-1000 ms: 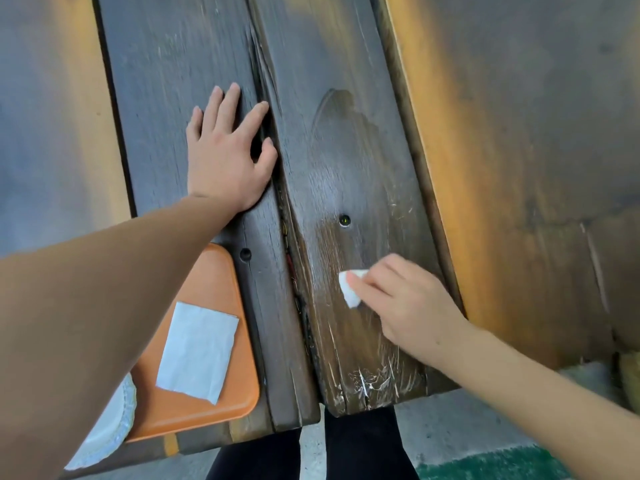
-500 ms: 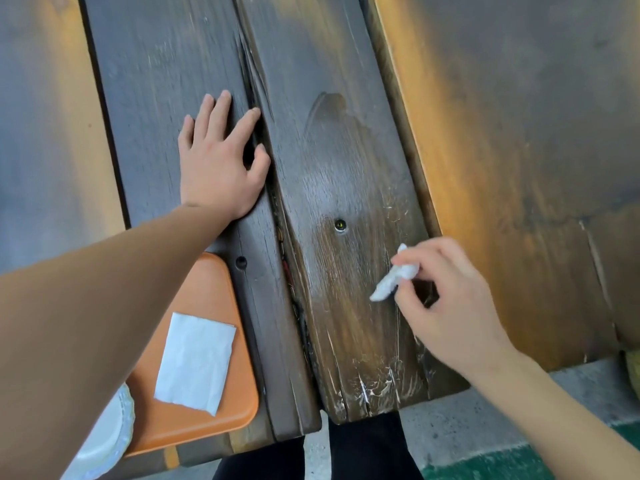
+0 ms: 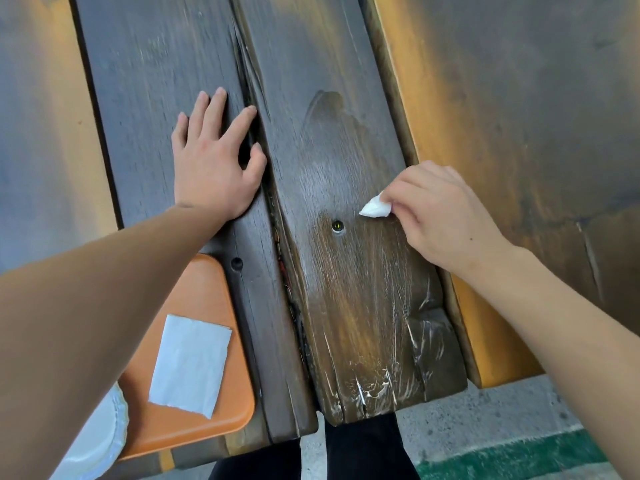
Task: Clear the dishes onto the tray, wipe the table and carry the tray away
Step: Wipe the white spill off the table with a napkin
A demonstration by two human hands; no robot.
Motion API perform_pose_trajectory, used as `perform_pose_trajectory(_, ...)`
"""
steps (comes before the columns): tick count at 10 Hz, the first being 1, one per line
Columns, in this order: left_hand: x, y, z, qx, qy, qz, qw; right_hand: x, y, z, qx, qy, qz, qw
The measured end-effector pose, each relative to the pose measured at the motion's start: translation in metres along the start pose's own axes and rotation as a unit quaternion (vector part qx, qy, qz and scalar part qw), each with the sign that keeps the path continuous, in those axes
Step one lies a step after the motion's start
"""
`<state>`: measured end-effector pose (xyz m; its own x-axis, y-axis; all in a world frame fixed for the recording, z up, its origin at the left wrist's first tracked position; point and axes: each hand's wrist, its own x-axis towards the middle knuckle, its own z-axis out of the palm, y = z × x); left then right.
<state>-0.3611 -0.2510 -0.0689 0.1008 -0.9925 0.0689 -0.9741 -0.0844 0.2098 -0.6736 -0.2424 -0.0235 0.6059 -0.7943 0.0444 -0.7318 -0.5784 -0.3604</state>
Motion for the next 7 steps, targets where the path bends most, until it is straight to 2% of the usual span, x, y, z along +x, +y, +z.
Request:
perform_pose_trajectory(2,-0.001,-0.001,-0.001,0.001,0.001,0.001,1.0,-0.029,-0.012,0.007,-0.004,-0.009,0.019,1.0)
perform_pose_trajectory(4,0.0,-0.001,0.0,0.007,0.003,0.003,1.0,-0.15,-0.071,0.024,0.006,-0.036,0.016,0.999)
perform_pose_trajectory(5,0.001,-0.001,-0.001,0.008,0.003,0.003,1.0,-0.175,-0.086,0.026,0.027,-0.054,0.006,0.998)
perform_pose_trajectory(6,0.001,0.0,0.0,0.005,0.006,0.005,1.0,-0.134,-0.073,0.026,0.049,-0.01,0.02,0.999)
perform_pose_trajectory(7,0.001,0.0,-0.001,0.007,0.005,0.003,1.0,-0.043,-0.036,0.026,0.044,0.069,0.059,0.995)
